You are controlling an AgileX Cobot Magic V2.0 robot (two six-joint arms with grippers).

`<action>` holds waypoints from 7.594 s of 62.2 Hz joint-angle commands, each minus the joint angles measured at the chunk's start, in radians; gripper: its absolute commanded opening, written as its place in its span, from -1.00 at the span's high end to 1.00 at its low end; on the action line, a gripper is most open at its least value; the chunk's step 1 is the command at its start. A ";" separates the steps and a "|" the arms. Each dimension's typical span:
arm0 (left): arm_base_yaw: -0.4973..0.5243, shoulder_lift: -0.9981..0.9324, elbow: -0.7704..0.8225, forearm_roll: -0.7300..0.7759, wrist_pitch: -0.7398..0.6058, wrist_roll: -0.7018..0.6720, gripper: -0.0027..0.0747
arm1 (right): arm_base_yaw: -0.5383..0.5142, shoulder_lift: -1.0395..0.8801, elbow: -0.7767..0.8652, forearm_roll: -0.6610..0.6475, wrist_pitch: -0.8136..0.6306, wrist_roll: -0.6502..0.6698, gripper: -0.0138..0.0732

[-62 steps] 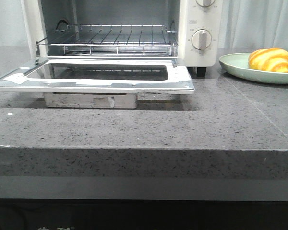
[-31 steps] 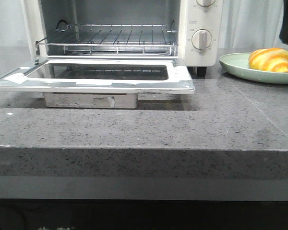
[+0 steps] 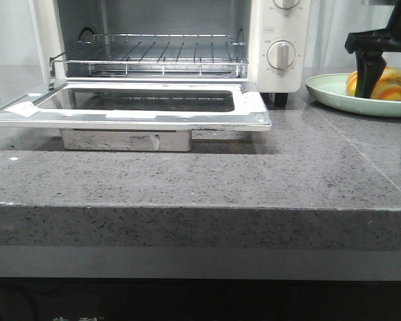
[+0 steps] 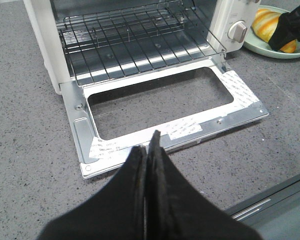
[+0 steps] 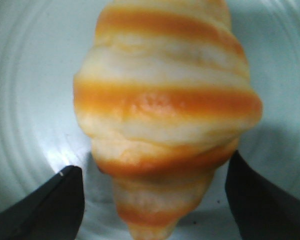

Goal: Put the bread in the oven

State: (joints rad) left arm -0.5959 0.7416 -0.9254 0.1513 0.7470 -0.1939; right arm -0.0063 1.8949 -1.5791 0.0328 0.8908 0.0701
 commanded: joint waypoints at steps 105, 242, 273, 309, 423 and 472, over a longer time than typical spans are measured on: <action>-0.001 -0.005 -0.027 0.007 -0.064 -0.008 0.98 | 0.202 -0.820 0.504 0.095 0.012 -0.020 0.53; -0.001 -0.005 -0.027 0.006 -0.069 -0.008 0.98 | 0.661 0.093 -0.481 -0.452 0.105 0.352 -0.67; -0.001 -0.005 -0.027 0.006 -0.067 -0.008 0.98 | 0.686 -0.042 -0.446 -0.415 0.220 0.313 -0.68; -0.001 -0.005 -0.027 0.006 -0.065 -0.008 0.98 | 0.458 -0.726 0.312 -0.313 -0.068 0.297 -0.68; 0.150 -0.156 0.177 -0.041 -0.249 -0.008 0.98 | 0.415 -1.291 0.755 -0.235 0.047 0.246 0.95; 0.535 -0.772 0.956 -0.157 -0.723 -0.008 0.98 | 0.415 -1.290 0.755 -0.235 0.048 0.246 0.95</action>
State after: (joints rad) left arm -0.0636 -0.0057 0.0068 0.0094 0.1188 -0.1939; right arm 0.4141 0.6042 -0.8034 -0.1859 0.9908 0.3174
